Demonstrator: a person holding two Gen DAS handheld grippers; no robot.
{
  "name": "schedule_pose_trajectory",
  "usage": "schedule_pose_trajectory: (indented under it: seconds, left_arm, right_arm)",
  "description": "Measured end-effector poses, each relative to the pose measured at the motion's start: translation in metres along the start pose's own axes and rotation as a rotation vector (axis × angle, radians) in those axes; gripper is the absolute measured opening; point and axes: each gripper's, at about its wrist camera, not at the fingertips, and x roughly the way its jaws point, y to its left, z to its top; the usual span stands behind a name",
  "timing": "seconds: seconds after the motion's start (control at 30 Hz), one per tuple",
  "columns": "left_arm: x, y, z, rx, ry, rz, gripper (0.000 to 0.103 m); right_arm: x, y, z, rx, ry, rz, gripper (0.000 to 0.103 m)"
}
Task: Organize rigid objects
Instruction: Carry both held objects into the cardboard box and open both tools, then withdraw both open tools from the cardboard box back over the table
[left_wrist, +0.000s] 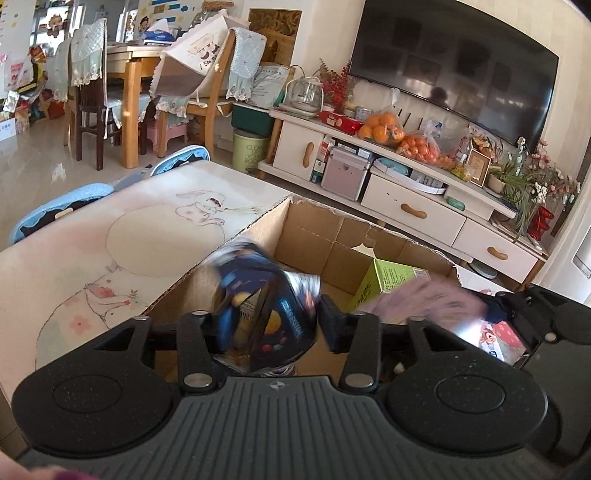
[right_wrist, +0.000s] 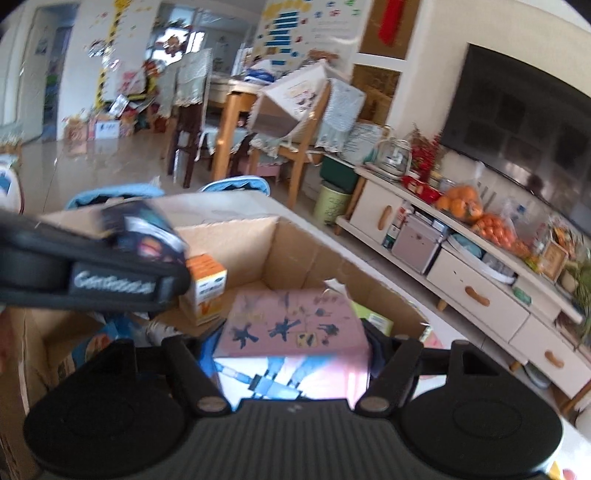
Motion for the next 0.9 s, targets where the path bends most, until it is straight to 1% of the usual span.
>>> schedule_pose_trajectory:
  seconds: [0.03, 0.07, 0.13, 0.23, 0.33, 0.47, 0.63, 0.9]
  left_arm:
    - [-0.003, -0.001, 0.000, 0.008, -0.011, 0.004, 0.072]
    - [-0.005, 0.000, -0.001, 0.016, -0.025, 0.008, 0.075]
    - [-0.012, -0.002, -0.001, 0.033, -0.052, 0.014, 0.088]
    - [-0.020, -0.003, -0.001, 0.042, -0.065, 0.008, 0.092]
    - [-0.026, -0.006, -0.003, 0.057, -0.072, 0.000, 0.097]
    - [-0.035, -0.012, -0.006, 0.081, -0.089, -0.013, 0.098]
    - [-0.040, -0.018, -0.009, 0.086, -0.084, -0.036, 0.100]
    - [-0.044, -0.024, -0.014, 0.117, -0.076, -0.062, 0.101]
  right_arm:
    - [-0.001, 0.002, -0.001, -0.010, -0.005, -0.007, 0.080]
    - [-0.004, 0.003, -0.003, -0.017, -0.011, -0.018, 0.081]
    - [-0.011, 0.004, -0.008, -0.014, -0.026, -0.034, 0.083]
    - [-0.028, -0.001, -0.014, 0.025, -0.060, -0.049, 0.087]
    - [-0.046, -0.006, -0.020, 0.061, -0.095, -0.086, 0.089]
    - [-0.067, -0.010, -0.032, 0.104, -0.122, -0.155, 0.090]
    - [-0.084, -0.021, -0.044, 0.164, -0.126, -0.222, 0.091]
    - [-0.098, -0.030, -0.069, 0.233, -0.116, -0.284, 0.091]
